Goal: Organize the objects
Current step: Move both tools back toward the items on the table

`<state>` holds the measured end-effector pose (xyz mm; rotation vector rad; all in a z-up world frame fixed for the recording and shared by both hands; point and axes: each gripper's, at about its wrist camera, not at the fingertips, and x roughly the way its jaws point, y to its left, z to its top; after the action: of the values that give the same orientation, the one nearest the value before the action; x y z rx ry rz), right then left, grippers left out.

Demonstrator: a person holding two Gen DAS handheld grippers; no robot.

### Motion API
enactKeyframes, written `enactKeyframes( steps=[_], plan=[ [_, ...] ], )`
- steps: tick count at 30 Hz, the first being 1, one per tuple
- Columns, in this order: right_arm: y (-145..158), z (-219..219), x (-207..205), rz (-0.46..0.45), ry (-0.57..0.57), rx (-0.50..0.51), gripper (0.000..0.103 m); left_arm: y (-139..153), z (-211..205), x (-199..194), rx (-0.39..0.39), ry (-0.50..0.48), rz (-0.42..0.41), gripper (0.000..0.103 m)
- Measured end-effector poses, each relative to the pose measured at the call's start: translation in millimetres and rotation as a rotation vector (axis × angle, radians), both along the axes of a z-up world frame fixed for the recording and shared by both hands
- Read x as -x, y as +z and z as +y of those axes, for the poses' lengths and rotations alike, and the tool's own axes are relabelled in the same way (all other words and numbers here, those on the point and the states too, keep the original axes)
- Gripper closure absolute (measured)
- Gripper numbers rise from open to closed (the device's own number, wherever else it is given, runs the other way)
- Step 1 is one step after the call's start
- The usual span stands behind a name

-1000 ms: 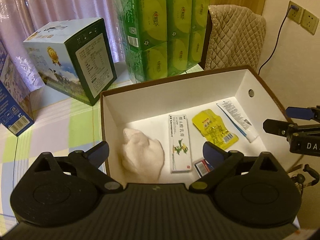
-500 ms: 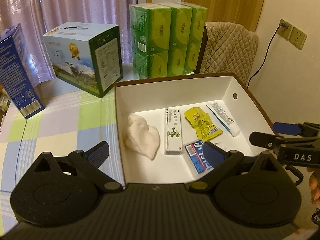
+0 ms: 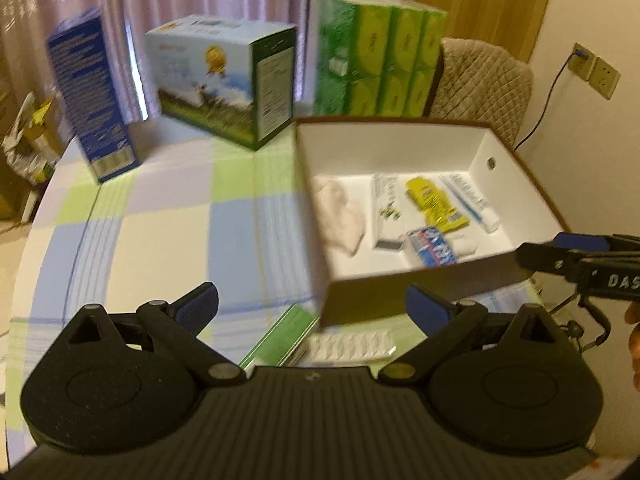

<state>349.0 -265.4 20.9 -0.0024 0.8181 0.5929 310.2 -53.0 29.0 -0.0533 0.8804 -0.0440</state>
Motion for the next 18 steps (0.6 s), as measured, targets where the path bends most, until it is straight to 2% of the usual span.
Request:
enactKeyframes(
  steps=[9,18],
  plan=[
    [-22.4,23.8,27.3,0.070,0.036,0.012,0.026,-18.7,55.7,36.6,0.016,0.105,0.046,0.004],
    [-44.0,44.0,47.7,0.130,0.075,0.026,0.026,-35.9,86.2,65.8,0.041,0.158,0.091,0.004]
  ],
)
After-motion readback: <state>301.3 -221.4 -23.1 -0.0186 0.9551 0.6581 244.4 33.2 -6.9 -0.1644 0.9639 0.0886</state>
